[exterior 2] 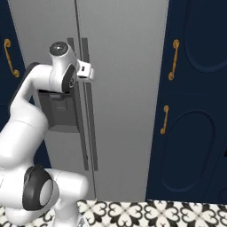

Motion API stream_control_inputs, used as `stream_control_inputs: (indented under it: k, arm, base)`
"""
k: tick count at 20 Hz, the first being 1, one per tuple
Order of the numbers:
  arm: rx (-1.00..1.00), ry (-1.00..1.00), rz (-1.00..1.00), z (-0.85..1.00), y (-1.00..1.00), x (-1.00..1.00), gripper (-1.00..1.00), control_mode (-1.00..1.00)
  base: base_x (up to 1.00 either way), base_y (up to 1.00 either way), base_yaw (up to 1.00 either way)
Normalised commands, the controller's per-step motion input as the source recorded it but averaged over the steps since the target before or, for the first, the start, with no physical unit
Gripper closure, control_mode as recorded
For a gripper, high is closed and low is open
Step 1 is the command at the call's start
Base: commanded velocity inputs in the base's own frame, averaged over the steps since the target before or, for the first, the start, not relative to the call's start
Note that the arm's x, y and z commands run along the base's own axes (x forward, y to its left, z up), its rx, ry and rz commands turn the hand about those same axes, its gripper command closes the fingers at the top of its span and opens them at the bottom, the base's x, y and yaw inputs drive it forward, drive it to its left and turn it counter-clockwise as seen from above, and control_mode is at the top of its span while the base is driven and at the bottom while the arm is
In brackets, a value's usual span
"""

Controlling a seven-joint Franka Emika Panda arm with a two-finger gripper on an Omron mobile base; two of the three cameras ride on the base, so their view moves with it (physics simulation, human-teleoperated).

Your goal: Grab a lemon wedge from the fridge and one ice cube from the ice bowl, and put them in the glass of lemonade.

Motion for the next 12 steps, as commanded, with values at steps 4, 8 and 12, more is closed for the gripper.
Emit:
stream_control_inputs:
  k: [4, 8, 12]
  arm:
    - [0.0, -0.09, 0.0, -0.6, 0.22, 0.52, -1.0, -1.0]
    - [0.0, -0.01, 0.0, -0.26, 0.19, 0.62, -1.0, -1.0]
    - [0.0, 0.0, 0.0, -0.17, 0.04, 0.71, -1.0, -1.0]
  base:
    - [0.0, 0.0, 0.0]
    - [0.0, 0.0, 0.0]
    - [0.0, 0.0, 0.0]
